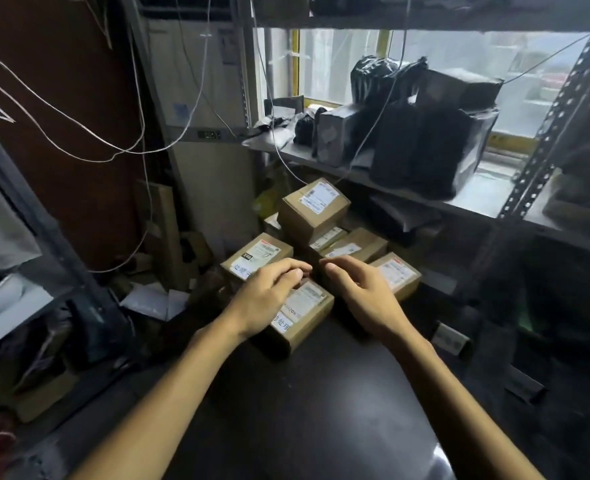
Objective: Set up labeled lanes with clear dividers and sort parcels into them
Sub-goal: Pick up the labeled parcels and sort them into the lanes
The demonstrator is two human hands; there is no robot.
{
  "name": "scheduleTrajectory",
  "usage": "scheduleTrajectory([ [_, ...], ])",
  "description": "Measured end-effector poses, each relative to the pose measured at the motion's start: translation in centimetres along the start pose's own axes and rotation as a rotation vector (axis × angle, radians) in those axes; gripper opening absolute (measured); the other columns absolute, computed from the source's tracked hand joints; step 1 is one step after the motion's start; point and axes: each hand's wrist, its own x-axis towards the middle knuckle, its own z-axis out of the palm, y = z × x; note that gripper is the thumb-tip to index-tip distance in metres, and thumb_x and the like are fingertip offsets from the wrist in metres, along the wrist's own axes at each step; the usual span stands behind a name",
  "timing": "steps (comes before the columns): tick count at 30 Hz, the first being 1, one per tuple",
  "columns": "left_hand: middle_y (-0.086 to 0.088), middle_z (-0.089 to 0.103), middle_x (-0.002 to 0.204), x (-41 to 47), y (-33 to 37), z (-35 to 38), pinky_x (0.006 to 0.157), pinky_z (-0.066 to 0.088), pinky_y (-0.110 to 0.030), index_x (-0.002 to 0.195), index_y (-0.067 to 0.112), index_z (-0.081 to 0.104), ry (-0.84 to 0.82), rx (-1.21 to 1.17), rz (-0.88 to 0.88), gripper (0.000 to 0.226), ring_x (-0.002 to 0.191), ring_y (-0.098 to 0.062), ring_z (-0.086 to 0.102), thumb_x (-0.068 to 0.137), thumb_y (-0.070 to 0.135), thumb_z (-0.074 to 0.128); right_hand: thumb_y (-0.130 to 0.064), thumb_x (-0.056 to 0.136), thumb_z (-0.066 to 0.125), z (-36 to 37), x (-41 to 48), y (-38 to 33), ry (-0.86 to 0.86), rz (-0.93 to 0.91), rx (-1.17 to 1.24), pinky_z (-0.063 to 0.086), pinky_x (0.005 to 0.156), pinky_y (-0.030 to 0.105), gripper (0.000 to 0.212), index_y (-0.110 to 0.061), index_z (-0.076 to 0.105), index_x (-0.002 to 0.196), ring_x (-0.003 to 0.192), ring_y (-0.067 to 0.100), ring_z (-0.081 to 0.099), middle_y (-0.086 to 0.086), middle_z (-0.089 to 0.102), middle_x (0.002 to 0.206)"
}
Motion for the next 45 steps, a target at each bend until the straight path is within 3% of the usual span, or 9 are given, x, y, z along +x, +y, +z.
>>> scheduleTrajectory([
  [7, 0.007, 0.069, 0.112, 10.1, -3.0, -3.3, 0.104, 0.045, -0.044, 0.111, 0.024, 0.069, 0.004, 0.046, -0.054, 0.028, 0.113, -0.012, 0.060, 0.096, 0.029, 0.046, -0.022, 0.102, 0.052, 1.2, 9.5, 2.9, -0.009, 0.083, 0.068, 0.044, 0.073, 0.001, 0.017, -0.025, 0.067, 0.109, 0.084, -0.022, 0.059, -0.021, 0.065, 0.093],
  [16, 0.013, 0.069, 0.112, 21.3, -7.0, -4.7, 0.088, 0.041, -0.007, 0.113, 0.025, 0.069, -0.035, 0.076, -0.040, 0.026, 0.107, 0.007, 0.058, 0.099, 0.016, 0.049, -0.026, 0.101, 0.055, 2.5, 18.9, 8.3, 0.084, 0.195, -0.007, 0.039, 0.073, -0.003, 0.013, -0.031, 0.067, 0.104, 0.086, -0.026, 0.055, -0.028, 0.063, 0.090],
  [20, 0.005, 0.067, 0.117, 27.0, -10.1, -5.4, 0.096, 0.048, -0.030, 0.117, 0.025, 0.067, -0.016, 0.065, -0.065, 0.028, 0.109, -0.011, 0.060, 0.093, 0.019, 0.052, -0.031, 0.100, 0.057, 3.6, 22.9, 11.6, 0.169, 0.341, 0.072, 0.044, 0.073, 0.002, 0.014, -0.033, 0.058, 0.114, 0.093, -0.018, 0.059, -0.022, 0.063, 0.102],
  [24, 0.004, 0.061, 0.128, 32.9, -11.2, -5.9, 0.108, 0.040, -0.045, 0.120, 0.027, 0.062, 0.006, 0.131, -0.072, 0.041, 0.125, -0.020, 0.051, 0.081, 0.034, 0.052, -0.038, 0.100, 0.055, 4.3, 26.1, 13.9, 0.218, 0.538, 0.115, 0.052, 0.094, 0.033, 0.041, -0.024, 0.047, 0.138, 0.111, 0.016, 0.061, -0.002, 0.061, 0.125],
  [32, -0.003, 0.056, 0.137, 41.2, -14.5, -4.6, 0.104, 0.040, -0.040, 0.136, 0.025, 0.048, -0.075, 0.329, -0.226, 0.058, 0.125, -0.029, 0.049, 0.082, 0.033, 0.068, -0.034, 0.099, 0.057, 6.0, 31.0, 18.3, 0.332, 0.737, 0.256, 0.053, 0.099, 0.045, 0.054, -0.018, 0.038, 0.147, 0.103, 0.019, 0.065, 0.002, 0.064, 0.123],
  [35, -0.001, 0.056, 0.138, 42.2, -15.3, -4.2, 0.097, 0.040, -0.035, 0.140, 0.023, 0.043, -0.072, 0.291, -0.307, 0.067, 0.124, -0.027, 0.052, 0.082, 0.044, 0.069, -0.032, 0.100, 0.054, 6.5, 32.3, 19.1, 0.328, 0.793, 0.430, 0.058, 0.079, 0.036, 0.043, -0.015, 0.048, 0.139, 0.094, 0.022, 0.068, 0.003, 0.063, 0.123],
  [38, -0.002, 0.064, 0.122, 42.7, -15.6, -4.1, 0.090, 0.046, -0.034, 0.121, 0.027, 0.058, -0.035, 0.280, -0.300, 0.046, 0.113, -0.025, 0.058, 0.081, 0.048, 0.068, -0.033, 0.100, 0.056, 7.0, 33.3, 19.5, 0.393, 0.780, 0.507, 0.056, 0.062, 0.029, 0.035, -0.015, 0.052, 0.129, 0.075, 0.016, 0.067, 0.006, 0.064, 0.117],
  [43, 0.006, 0.065, 0.105, 42.4, -15.2, -4.5, 0.077, 0.042, -0.031, 0.108, 0.032, 0.059, -0.047, 0.202, -0.324, 0.025, 0.098, -0.020, 0.057, 0.086, 0.043, 0.061, -0.050, 0.094, 0.059, 7.2, 33.1, 20.0, 0.433, 0.772, 0.605, 0.058, 0.073, 0.039, 0.030, -0.030, 0.050, 0.116, 0.091, 0.022, 0.068, 0.003, 0.061, 0.121],
  [45, 0.012, 0.063, 0.095, 42.0, -14.8, -4.6, 0.069, 0.039, -0.029, 0.101, 0.034, 0.058, -0.044, 0.178, -0.308, 0.016, 0.093, -0.019, 0.057, 0.087, 0.041, 0.057, -0.060, 0.082, 0.064, 7.0, 32.6, 19.7, 0.438, 0.761, 0.636, 0.056, 0.069, 0.039, 0.044, -0.032, 0.048, 0.113, 0.093, 0.024, 0.069, 0.001, 0.063, 0.118],
])
